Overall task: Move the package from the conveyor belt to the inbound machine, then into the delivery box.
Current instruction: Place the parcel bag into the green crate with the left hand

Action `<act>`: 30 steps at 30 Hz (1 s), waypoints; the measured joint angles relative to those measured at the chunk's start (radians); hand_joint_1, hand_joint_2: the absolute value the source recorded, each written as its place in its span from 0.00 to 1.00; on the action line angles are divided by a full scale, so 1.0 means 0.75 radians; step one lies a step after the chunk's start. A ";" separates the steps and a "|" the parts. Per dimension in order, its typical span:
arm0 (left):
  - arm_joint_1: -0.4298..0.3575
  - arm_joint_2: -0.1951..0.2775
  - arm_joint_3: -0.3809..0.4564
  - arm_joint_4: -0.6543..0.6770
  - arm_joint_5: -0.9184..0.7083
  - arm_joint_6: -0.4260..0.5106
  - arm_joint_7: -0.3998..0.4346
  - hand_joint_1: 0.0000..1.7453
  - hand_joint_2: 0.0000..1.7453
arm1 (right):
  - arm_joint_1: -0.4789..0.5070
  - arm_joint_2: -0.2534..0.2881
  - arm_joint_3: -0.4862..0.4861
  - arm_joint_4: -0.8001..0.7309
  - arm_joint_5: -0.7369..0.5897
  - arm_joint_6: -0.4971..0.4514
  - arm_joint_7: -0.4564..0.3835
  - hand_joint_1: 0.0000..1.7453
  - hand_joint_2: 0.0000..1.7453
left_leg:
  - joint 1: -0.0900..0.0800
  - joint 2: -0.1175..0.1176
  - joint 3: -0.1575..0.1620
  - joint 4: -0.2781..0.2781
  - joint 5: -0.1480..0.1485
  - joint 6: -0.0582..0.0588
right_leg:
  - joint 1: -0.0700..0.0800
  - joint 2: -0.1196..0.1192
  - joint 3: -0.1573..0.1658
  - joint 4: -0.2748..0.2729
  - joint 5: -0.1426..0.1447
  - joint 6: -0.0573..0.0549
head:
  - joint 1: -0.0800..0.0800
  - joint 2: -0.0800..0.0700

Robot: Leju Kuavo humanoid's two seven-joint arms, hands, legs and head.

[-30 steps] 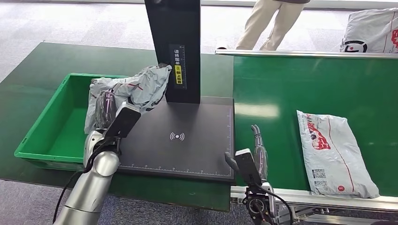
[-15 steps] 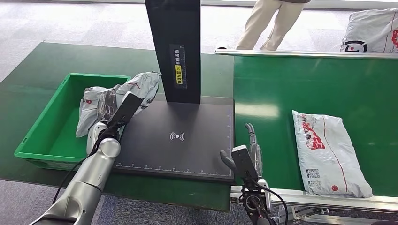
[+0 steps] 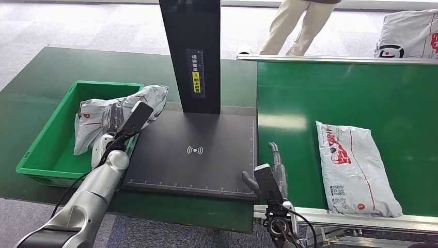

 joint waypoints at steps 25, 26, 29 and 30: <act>-0.124 0.119 0.013 0.235 -0.234 0.069 0.282 0.00 1.00 | 0.003 -0.006 0.045 0.080 -0.049 -0.016 -0.012 0.00 1.00 | 0.001 0.005 0.003 0.000 0.001 -0.001 | 0.001 0.005 0.001 0.002 0.001 -0.002 | 0.000 0.000; -0.124 0.122 0.015 0.238 -0.237 0.069 0.284 0.00 1.00 | 0.003 -0.007 0.046 0.080 -0.049 -0.016 -0.012 0.00 1.00 | 0.001 0.005 0.003 0.000 0.001 -0.001 | 0.001 0.005 0.002 0.002 0.001 -0.002 | 0.000 0.000; -0.123 0.129 0.019 0.244 -0.251 0.076 0.297 0.00 1.00 | 0.003 -0.007 0.050 0.080 -0.049 -0.016 -0.010 0.00 1.00 | 0.001 0.005 0.003 0.000 0.001 -0.001 | 0.001 0.005 0.002 0.002 0.001 -0.002 | 0.000 0.000; -0.123 0.131 0.021 0.246 -0.255 0.079 0.301 0.00 1.00 | 0.003 -0.008 0.053 0.080 -0.048 -0.016 -0.009 0.00 1.00 | 0.000 0.005 0.003 0.000 0.001 -0.001 | 0.001 0.005 0.002 0.002 0.001 -0.002 | 0.000 0.000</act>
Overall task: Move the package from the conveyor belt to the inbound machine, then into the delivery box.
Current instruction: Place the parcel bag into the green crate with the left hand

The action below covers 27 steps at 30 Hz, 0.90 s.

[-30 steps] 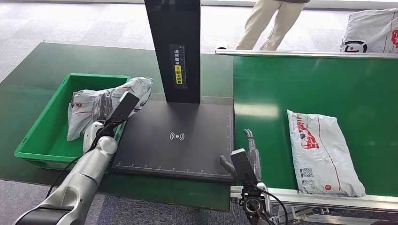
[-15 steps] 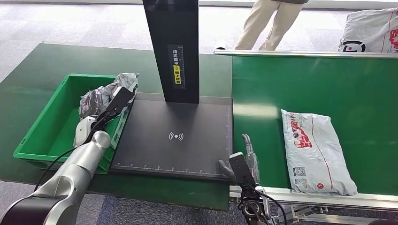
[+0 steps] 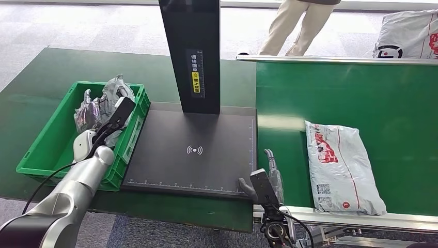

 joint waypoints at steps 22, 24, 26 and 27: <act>0.407 -0.205 0.134 -0.396 0.325 -0.006 -0.440 0.00 1.00 | 0.062 -0.024 -0.068 -0.123 0.149 -0.134 0.035 0.00 1.00 | -0.012 -0.012 0.054 -0.008 -0.021 0.006 | -0.013 -0.011 0.054 -0.003 -0.026 0.005 | 0.000 0.000; 0.456 -0.222 0.130 -0.461 0.332 -0.011 -0.439 0.00 1.00 | 0.058 -0.022 -0.084 -0.137 0.156 -0.131 0.034 0.00 1.00 | -0.012 -0.012 0.054 -0.007 -0.017 0.006 | -0.012 -0.010 0.054 -0.002 -0.021 0.004 | 0.000 0.000; 0.488 -0.231 0.128 -0.509 0.336 -0.015 -0.433 0.00 1.00 | 0.056 -0.020 -0.100 -0.145 0.158 -0.134 0.034 0.00 1.00 | -0.012 -0.011 0.053 -0.007 -0.016 0.005 | -0.012 -0.010 0.052 -0.002 -0.020 0.004 | -0.001 0.000; 0.500 -0.234 0.128 -0.527 0.338 -0.017 -0.429 0.00 1.00 | 0.056 -0.020 -0.109 -0.146 0.158 -0.140 0.034 0.00 1.00 | -0.012 -0.011 0.053 -0.007 -0.016 0.005 | -0.012 -0.010 0.052 -0.002 -0.020 0.004 | 0.000 0.000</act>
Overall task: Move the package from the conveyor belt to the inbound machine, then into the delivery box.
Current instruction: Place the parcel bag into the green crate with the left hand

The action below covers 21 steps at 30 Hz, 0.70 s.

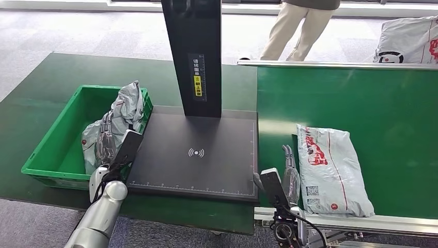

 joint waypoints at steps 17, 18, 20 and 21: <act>0.039 -0.013 -0.003 -0.056 0.011 -0.006 -0.010 0.00 1.00 | -0.025 -0.028 -0.181 0.106 -0.063 -0.053 -0.044 0.00 1.00 | 0.000 -0.001 -0.006 0.000 -0.003 0.000 | -0.001 0.000 -0.006 0.000 -0.004 0.001 | 0.000 0.000; 0.040 -0.013 -0.003 -0.056 0.018 -0.007 -0.020 0.00 1.00 | -0.027 -0.028 -0.185 0.111 -0.062 -0.054 -0.044 0.00 1.00 | 0.000 -0.001 -0.006 0.000 -0.003 0.000 | -0.001 0.000 -0.006 0.000 -0.004 0.001 | 0.000 0.000; 0.049 -0.014 -0.002 -0.065 0.081 -0.025 -0.096 0.00 1.00 | -0.032 -0.028 -0.193 0.120 -0.061 -0.053 -0.043 0.00 1.00 | 0.000 -0.001 -0.006 0.000 -0.003 0.000 | -0.001 0.000 -0.006 0.000 -0.004 0.001 | 0.000 0.000; 0.062 -0.016 -0.001 -0.080 0.136 -0.044 -0.158 0.00 1.00 | -0.033 -0.028 -0.197 0.124 -0.060 -0.052 -0.043 0.00 1.00 | 0.000 -0.001 -0.006 0.000 -0.003 0.000 | -0.001 0.000 -0.006 0.000 -0.004 0.002 | 0.000 0.000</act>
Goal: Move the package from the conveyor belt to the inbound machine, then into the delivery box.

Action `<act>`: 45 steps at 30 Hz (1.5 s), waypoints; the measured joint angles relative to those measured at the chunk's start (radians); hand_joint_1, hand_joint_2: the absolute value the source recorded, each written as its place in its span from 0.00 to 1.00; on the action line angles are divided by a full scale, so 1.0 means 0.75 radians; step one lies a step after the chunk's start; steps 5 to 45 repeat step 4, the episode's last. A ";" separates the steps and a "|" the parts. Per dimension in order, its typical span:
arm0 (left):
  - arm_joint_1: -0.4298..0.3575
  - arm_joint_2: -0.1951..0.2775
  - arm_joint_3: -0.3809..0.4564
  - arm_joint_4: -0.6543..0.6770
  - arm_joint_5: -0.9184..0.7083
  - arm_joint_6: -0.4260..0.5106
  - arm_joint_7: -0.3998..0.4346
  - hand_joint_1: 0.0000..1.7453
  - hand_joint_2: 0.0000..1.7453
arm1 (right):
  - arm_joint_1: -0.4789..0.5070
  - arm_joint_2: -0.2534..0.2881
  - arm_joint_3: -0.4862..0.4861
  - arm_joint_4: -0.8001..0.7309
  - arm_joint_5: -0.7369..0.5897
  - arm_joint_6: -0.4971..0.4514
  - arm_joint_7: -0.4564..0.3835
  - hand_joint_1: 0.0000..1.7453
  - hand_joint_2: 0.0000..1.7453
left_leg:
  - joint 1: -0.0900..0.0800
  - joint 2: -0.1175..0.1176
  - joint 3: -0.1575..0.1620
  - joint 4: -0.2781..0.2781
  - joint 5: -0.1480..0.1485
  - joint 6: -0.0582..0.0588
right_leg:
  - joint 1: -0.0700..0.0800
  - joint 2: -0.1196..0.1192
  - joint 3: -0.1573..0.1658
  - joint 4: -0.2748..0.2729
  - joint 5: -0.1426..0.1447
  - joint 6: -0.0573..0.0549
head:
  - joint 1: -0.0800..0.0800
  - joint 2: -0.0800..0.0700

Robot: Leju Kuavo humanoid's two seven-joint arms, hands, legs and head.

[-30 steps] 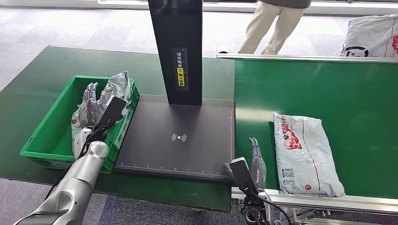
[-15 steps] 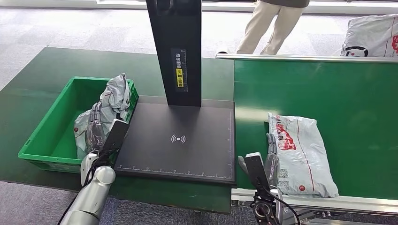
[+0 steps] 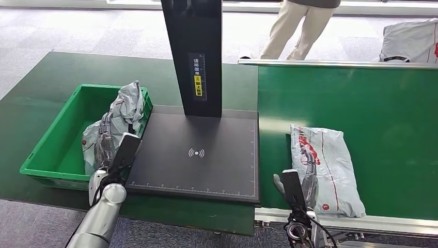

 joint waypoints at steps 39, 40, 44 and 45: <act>0.111 -0.010 -0.020 -0.160 0.172 -0.083 -0.155 0.00 1.00 | -0.001 -0.001 -0.019 0.005 0.005 0.005 0.000 0.00 1.00 | 0.000 0.001 -0.003 0.000 0.000 0.000 | 0.000 0.001 -0.004 0.000 0.000 0.000 | 0.000 0.000; 0.111 -0.010 -0.020 -0.160 0.172 -0.083 -0.155 0.00 1.00 | -0.001 -0.001 -0.019 0.005 0.005 0.005 0.000 0.00 1.00 | 0.000 0.001 -0.003 0.000 0.000 0.000 | 0.000 0.001 -0.004 0.000 0.000 0.000 | 0.000 0.000; 0.111 -0.010 -0.020 -0.160 0.172 -0.083 -0.155 0.00 1.00 | -0.001 -0.001 -0.019 0.005 0.005 0.005 0.000 0.00 1.00 | 0.000 0.001 -0.003 0.000 0.000 0.000 | 0.000 0.001 -0.004 0.000 0.000 0.000 | 0.000 0.000; 0.111 -0.010 -0.020 -0.160 0.172 -0.083 -0.155 0.00 1.00 | -0.001 -0.001 -0.019 0.005 0.005 0.005 0.000 0.00 1.00 | 0.000 0.001 -0.003 0.000 0.000 0.000 | 0.000 0.001 -0.004 0.000 0.000 0.000 | 0.000 0.000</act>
